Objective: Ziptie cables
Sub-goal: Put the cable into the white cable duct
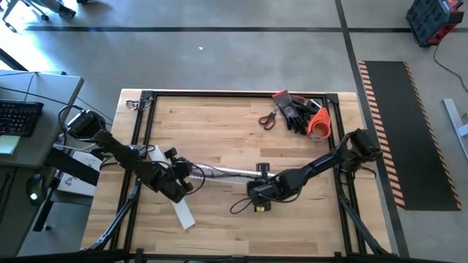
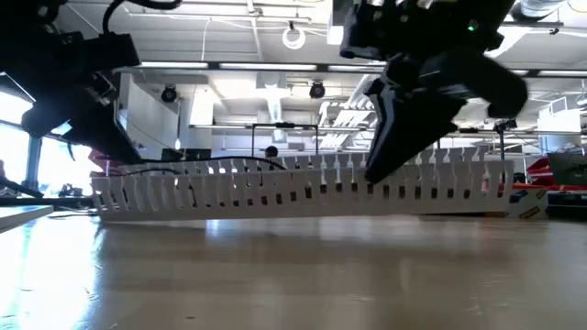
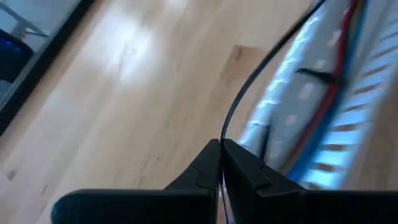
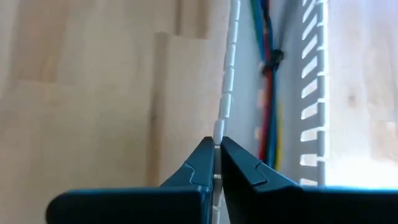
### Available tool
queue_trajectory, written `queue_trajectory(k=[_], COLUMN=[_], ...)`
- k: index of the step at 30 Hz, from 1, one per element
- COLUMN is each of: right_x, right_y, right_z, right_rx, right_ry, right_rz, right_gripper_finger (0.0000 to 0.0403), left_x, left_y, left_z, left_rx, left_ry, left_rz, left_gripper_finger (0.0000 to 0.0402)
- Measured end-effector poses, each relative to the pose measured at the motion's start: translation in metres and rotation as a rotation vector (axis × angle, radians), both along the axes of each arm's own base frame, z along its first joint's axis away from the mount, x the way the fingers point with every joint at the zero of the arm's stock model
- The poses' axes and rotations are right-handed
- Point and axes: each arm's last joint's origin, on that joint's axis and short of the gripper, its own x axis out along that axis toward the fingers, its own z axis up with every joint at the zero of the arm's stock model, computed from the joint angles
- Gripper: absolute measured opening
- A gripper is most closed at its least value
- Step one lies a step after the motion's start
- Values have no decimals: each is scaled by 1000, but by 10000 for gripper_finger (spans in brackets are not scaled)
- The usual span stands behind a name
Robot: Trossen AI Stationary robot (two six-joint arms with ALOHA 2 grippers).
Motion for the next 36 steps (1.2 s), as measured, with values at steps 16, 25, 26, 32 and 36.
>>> queue_trajectory(k=[16, 25, 26, 32, 36], right_x=[-8, -7, -7, -6, -6], right_y=[7, 4, 4, 4, 4], right_z=[-2, -2, -2, -2, -2], right_rx=[21, 11, 12, 16, 17], right_ry=[41, 37, 36, 23, 23], right_rz=[-30, -40, -40, -57, -56], right_gripper_finger=[0, 0, 0, 0, 0], left_x=[-5, -8, -9, -15, -16], left_y=[-11, -17, -16, -6, -1], left_z=[-3, -3, -5, -24, -32], left_rx=[-66, -51, -51, -84, -93], left_ry=[152, 143, 144, 162, 157], left_rz=[-176, -213, -211, -199, -205], left_gripper_finger=[0, 0, 0, 0, 0])
